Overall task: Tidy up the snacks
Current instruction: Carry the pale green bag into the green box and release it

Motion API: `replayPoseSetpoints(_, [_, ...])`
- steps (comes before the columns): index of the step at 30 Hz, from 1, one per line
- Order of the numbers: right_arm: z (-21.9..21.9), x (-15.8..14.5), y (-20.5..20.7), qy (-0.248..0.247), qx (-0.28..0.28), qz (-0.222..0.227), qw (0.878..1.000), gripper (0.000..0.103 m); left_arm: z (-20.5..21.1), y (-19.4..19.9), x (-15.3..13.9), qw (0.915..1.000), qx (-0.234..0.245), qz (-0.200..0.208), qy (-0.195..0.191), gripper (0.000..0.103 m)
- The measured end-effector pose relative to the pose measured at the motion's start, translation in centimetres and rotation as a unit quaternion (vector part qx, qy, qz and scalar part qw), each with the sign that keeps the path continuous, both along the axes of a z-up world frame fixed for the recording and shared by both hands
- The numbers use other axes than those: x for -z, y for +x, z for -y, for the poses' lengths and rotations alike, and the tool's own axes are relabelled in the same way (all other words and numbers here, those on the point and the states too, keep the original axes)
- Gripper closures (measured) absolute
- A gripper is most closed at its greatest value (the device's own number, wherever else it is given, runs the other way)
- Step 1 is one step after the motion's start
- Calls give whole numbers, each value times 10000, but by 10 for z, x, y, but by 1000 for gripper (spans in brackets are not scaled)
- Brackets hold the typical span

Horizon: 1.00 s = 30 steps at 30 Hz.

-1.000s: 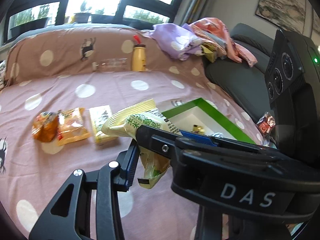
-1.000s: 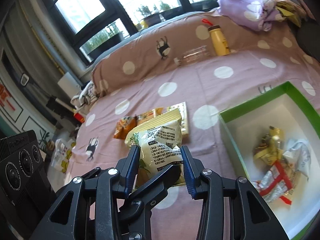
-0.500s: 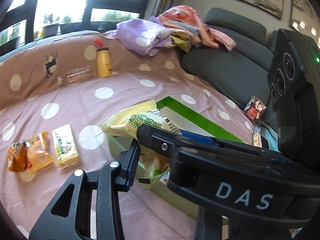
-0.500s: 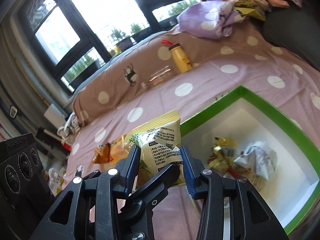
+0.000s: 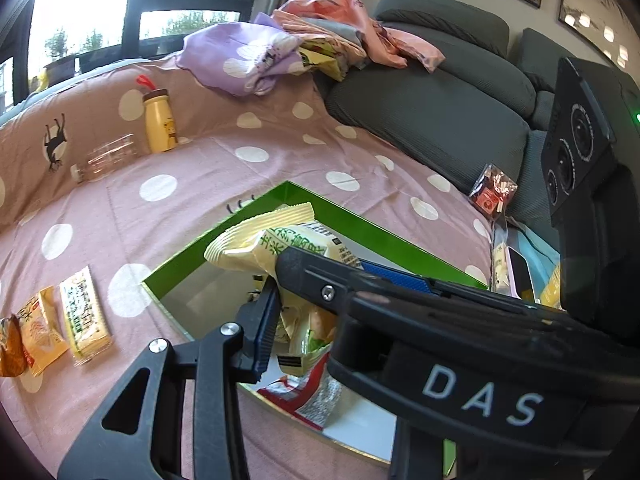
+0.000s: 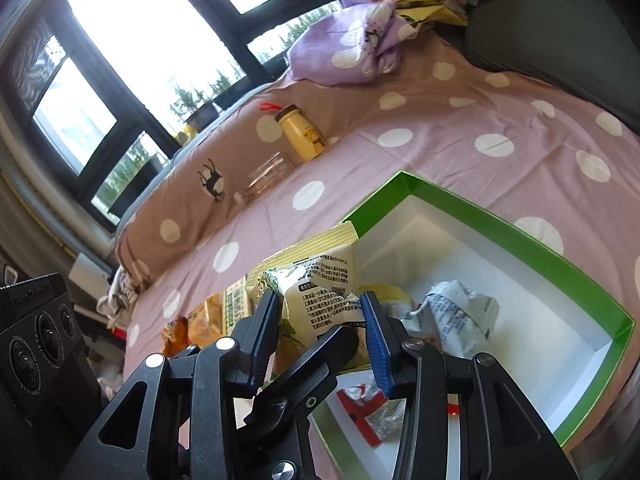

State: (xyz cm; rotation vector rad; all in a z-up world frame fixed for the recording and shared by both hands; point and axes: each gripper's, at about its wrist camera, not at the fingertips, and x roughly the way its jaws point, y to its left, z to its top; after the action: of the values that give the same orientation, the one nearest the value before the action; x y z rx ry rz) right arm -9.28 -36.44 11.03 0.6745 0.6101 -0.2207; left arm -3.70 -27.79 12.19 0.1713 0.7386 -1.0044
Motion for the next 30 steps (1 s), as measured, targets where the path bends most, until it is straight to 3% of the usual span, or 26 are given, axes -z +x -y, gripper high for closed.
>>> replayPoseSetpoints(30, [41, 32, -8, 491, 719, -719, 9936, 58, 50, 7, 31, 9937, 717, -707, 499, 66])
